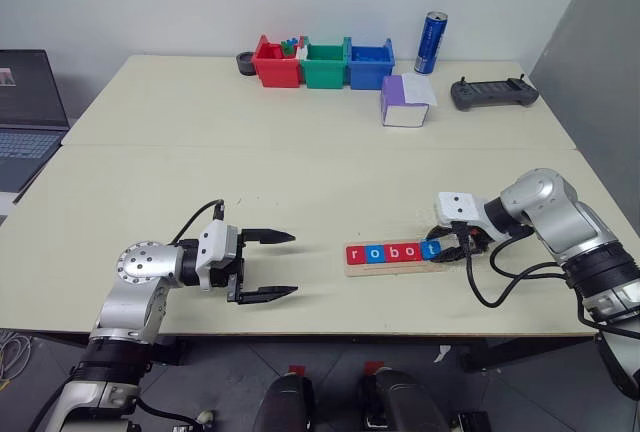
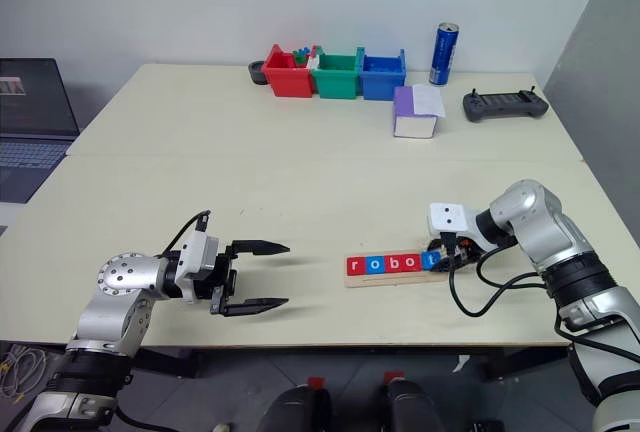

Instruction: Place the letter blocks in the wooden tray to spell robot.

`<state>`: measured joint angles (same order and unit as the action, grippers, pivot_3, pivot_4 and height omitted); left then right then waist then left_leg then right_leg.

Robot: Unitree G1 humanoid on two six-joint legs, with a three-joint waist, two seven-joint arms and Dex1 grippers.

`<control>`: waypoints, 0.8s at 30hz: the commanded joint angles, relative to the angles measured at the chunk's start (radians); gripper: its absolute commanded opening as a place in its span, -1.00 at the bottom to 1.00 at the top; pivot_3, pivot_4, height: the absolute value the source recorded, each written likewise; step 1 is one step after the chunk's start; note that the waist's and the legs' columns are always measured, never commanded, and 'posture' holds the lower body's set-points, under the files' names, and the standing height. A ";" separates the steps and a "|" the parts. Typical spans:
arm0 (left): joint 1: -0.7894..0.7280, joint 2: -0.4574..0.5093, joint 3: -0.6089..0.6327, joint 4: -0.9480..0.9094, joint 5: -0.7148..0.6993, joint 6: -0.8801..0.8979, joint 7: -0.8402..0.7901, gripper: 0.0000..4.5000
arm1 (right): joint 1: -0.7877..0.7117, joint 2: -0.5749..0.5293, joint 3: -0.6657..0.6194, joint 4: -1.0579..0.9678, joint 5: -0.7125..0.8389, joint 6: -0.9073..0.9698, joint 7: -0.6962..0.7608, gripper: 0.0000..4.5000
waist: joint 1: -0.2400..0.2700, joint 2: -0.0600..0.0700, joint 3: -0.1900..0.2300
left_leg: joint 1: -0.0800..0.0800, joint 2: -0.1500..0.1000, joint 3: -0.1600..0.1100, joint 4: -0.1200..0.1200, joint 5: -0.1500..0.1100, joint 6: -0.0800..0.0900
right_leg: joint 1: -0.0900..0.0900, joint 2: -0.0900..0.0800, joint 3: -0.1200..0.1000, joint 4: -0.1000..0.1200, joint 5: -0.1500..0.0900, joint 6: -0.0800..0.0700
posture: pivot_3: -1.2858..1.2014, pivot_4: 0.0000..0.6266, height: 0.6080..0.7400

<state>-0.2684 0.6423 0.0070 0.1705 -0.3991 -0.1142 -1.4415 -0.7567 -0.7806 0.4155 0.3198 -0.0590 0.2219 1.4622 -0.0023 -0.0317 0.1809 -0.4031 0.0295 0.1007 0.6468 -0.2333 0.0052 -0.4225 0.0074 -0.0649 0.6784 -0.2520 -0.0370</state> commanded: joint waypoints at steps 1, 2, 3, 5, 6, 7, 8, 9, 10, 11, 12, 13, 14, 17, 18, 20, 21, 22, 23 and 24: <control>-0.001 0.014 0.023 -0.025 -0.021 -0.001 0.005 1.00 | -0.028 -0.006 -0.032 -0.010 0.009 -0.019 0.013 0.69 | 0.000 0.000 0.000 | 0.000 0.000 0.000 0.000 0.000 0.000 | 0.000 0.000 0.000 0.000 0.000 0.000 | 0.03 -0.52 1.00; -0.003 0.014 0.022 -0.023 -0.020 -0.001 0.004 1.00 | -0.031 -0.008 -0.037 -0.010 0.011 -0.021 0.011 0.87 | 0.000 0.000 0.000 | 0.000 0.000 0.000 0.000 0.000 0.000 | 0.000 0.000 0.000 0.000 0.000 0.000 | 0.03 -0.52 1.00; -0.005 0.014 0.021 -0.021 -0.020 -0.002 0.003 1.00 | -0.035 -0.012 -0.045 -0.011 0.013 -0.020 0.007 0.99 | 0.000 0.000 0.000 | 0.000 0.000 0.000 0.000 0.000 0.000 | 0.000 0.000 0.000 0.000 0.000 0.000 | 0.03 -0.52 1.00; -0.010 0.014 0.021 -0.016 -0.019 -0.003 0.002 1.00 | -0.040 -0.029 -0.067 -0.022 0.022 -0.010 0.002 0.99 | 0.000 0.000 0.000 | 0.000 0.000 0.000 0.000 0.000 0.000 | 0.000 0.000 0.000 0.000 0.000 0.000 | 0.03 -0.52 1.00; -0.011 0.014 0.021 -0.016 -0.019 -0.004 0.001 1.00 | -0.040 -0.040 -0.085 -0.037 0.031 0.006 -0.001 0.99 | 0.000 0.000 0.000 | 0.000 0.000 0.000 0.000 0.000 0.000 | 0.000 0.000 0.000 0.000 0.000 0.000 | 0.03 -0.52 1.00; -0.011 0.015 0.021 -0.015 -0.019 -0.004 0.000 1.00 | -0.037 -0.048 -0.104 -0.053 0.044 0.026 -0.003 0.99 | 0.001 0.000 0.000 | 0.000 0.000 0.000 0.000 0.000 0.000 | 0.000 0.000 0.000 0.000 0.000 0.000 | 0.03 -0.52 1.00; -0.011 0.015 0.022 -0.015 -0.019 -0.005 0.000 1.00 | -0.029 -0.058 -0.135 -0.078 0.069 0.063 -0.005 0.99 | 0.001 0.000 0.000 | 0.000 0.000 0.000 0.000 0.000 0.000 | 0.000 0.000 0.000 0.000 0.000 0.000 | 0.03 -0.52 1.00; -0.009 0.016 0.023 -0.016 -0.019 -0.005 0.000 1.00 | -0.017 -0.065 -0.171 -0.106 0.099 0.108 -0.010 0.99 | 0.001 0.000 0.000 | 0.000 0.000 0.000 0.000 0.000 0.000 | 0.000 0.000 0.000 0.000 0.000 0.000 | 0.03 -0.52 1.00; -0.008 0.017 0.025 -0.017 -0.020 -0.006 0.001 1.00 | -0.003 -0.072 -0.207 -0.133 0.132 0.154 -0.019 0.99 | 0.001 0.000 0.000 | 0.000 0.000 0.000 0.000 0.000 0.000 | 0.000 0.000 0.000 0.000 0.000 0.000 | 0.03 -0.52 1.00; -0.006 0.018 0.027 -0.018 -0.021 -0.007 0.002 1.00 | 0.011 -0.077 -0.243 -0.159 0.164 0.203 -0.028 0.99 | 0.000 0.000 0.000 | 0.000 0.000 0.000 0.000 0.000 0.000 | 0.000 0.000 0.000 0.000 0.000 0.000 | 0.03 -0.52 1.00; -0.004 0.019 0.029 -0.019 -0.021 -0.007 0.003 1.00 | 0.029 -0.082 -0.290 -0.184 0.201 0.257 -0.045 0.99 | 0.001 0.000 0.000 | 0.000 0.000 0.000 0.000 0.000 0.000 | 0.000 0.000 0.000 0.000 0.000 0.000 | 0.03 -0.52 1.00; -0.004 0.020 0.031 -0.019 -0.021 -0.007 0.006 1.00 | 0.051 -0.090 -0.337 -0.208 0.234 0.308 -0.064 0.99 | 0.001 0.000 0.000 | 0.000 0.000 0.000 0.000 0.000 0.000 | 0.000 0.000 0.000 0.000 0.000 0.000 | 0.03 -0.52 1.00; -0.003 0.020 0.035 -0.019 -0.023 -0.007 0.008 1.00 | 0.076 -0.101 -0.381 -0.233 0.261 0.350 -0.084 0.99 | 0.001 0.000 0.000 | 0.001 0.000 -0.001 0.000 0.000 0.000 | 0.001 0.000 0.000 0.000 0.000 -0.001 | 0.03 -0.52 1.00; 0.000 0.016 0.076 -0.054 -0.078 0.051 0.044 1.00 | 0.217 -0.155 -0.536 -0.347 0.344 0.447 -0.120 0.99 | 0.003 0.000 0.000 | 0.001 0.000 -0.001 0.000 0.000 0.000 | 0.001 -0.001 0.000 0.000 -0.001 -0.001 | 0.03 -0.52 1.00; 0.002 0.013 0.092 -0.073 -0.105 0.080 0.058 1.00 | 0.261 -0.171 -0.572 -0.380 0.365 0.465 -0.126 0.99 | 0.004 0.000 0.000 | 0.000 0.000 -0.001 -0.001 0.000 0.000 | 0.001 -0.001 0.000 0.000 -0.001 -0.001 | 0.03 -0.52 1.00; 0.000 0.037 0.151 -0.147 -0.199 0.232 0.133 1.00 | 0.391 -0.227 -0.663 -0.437 0.385 0.477 -0.124 0.99 | 0.006 0.000 0.000 | 0.000 -0.001 -0.001 -0.001 0.000 0.000 | 0.001 -0.001 -0.001 -0.001 -0.001 -0.001 | 0.03 -0.52 1.00; 0.005 0.071 0.191 -0.179 -0.238 0.290 0.143 1.00 | 0.459 -0.258 -0.719 -0.450 0.391 0.474 -0.112 0.99 | 0.006 0.000 0.000 | 0.000 -0.001 -0.001 -0.001 0.000 0.000 | 0.001 -0.001 -0.001 -0.001 -0.001 -0.001 | 0.03 -0.52 1.00; 0.013 0.110 0.232 -0.201 -0.276 0.348 0.148 1.00 | 0.523 -0.287 -0.776 -0.457 0.397 0.468 -0.097 0.99 | 0.005 -0.001 0.000 | -0.001 -0.001 -0.002 -0.001 0.000 0.000 | 0.001 -0.001 -0.001 -0.001 -0.001 -0.001 | 0.03 -0.52 1.00; 0.024 0.146 0.269 -0.210 -0.295 0.377 0.145 1.00 | 0.572 -0.312 -0.821 -0.457 0.404 0.461 -0.078 0.99 | 0.003 -0.001 0.000 | 0.000 -0.001 -0.002 -0.001 0.000 0.000 | 0.001 -0.001 -0.002 -0.001 -0.001 -0.001 | 0.03 -0.52 1.00; 0.034 0.176 0.298 -0.213 -0.308 0.396 0.142 1.00 | 0.606 -0.331 -0.854 -0.456 0.414 0.455 -0.064 0.99 | 0.000 0.000 0.000 | 0.000 -0.001 -0.002 -0.001 0.000 0.000 | 0.001 -0.001 -0.001 -0.001 -0.001 -0.001 | 0.03 -0.52 1.00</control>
<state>-0.2414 0.7791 0.2272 -0.0005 -0.6533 0.2335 -1.3036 -0.1670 -1.0724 -0.3433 -0.1085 0.3250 0.6905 1.3673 -0.0022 -0.0321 0.1810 -0.4020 0.0290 0.0994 0.6452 -0.2334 0.0053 -0.4214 0.0065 -0.0659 0.6776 -0.2529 -0.0377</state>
